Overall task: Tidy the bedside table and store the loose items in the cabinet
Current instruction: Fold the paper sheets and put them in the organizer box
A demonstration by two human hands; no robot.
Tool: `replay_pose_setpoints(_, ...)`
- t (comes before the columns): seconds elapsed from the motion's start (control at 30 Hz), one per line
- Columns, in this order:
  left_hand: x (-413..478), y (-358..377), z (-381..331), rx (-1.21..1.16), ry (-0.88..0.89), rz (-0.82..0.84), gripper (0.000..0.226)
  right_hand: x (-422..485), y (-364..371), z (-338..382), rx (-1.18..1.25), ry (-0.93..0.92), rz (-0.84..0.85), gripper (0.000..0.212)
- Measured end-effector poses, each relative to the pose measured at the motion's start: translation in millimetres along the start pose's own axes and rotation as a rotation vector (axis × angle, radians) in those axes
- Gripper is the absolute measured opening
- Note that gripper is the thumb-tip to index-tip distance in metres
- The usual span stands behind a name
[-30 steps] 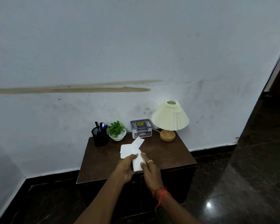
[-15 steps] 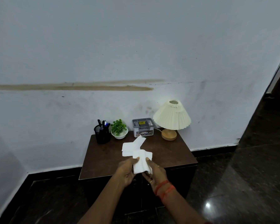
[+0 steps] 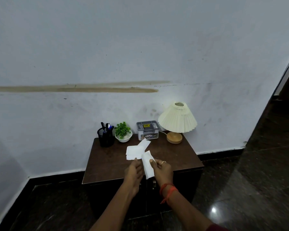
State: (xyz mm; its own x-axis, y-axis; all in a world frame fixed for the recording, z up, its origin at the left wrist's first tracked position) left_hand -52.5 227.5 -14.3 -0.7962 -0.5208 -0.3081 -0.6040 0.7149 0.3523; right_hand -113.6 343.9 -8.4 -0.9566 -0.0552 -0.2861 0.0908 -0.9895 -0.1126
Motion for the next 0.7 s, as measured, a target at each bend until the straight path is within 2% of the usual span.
replay_pose_setpoints(0.2, -8.4, 11.0, 7.9, -0.202, -0.096, 0.059, 0.055, -8.3, 9.1, 2.4, -0.132, -0.084, 0.061, 0.024)
replay_pose_setpoints(0.5, -9.7, 1.5, 17.0, -0.206, -0.054, -0.019, 0.039, -11.8, 11.3, 2.8, -0.24, -0.137, 0.074, 0.029)
replay_pose_setpoints(0.7, -8.7, -1.0, 20.7, -0.216, -0.054, -0.037, 0.038, -20.3, 4.7, 11.4, -0.407, -0.296, -0.069, 0.027)
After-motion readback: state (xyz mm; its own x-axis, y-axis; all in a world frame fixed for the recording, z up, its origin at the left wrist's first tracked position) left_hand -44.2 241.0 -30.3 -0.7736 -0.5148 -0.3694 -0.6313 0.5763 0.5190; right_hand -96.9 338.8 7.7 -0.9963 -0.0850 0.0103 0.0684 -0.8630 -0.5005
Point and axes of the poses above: each hand's wrist, its own x-axis towards the middle knuckle, its own y-axis out of the palm, z = x × y, the point moved 6 cm from there along x, towards the middle knuckle, and after that the axes turned 13 degrees about y, right-handed, at the moved point
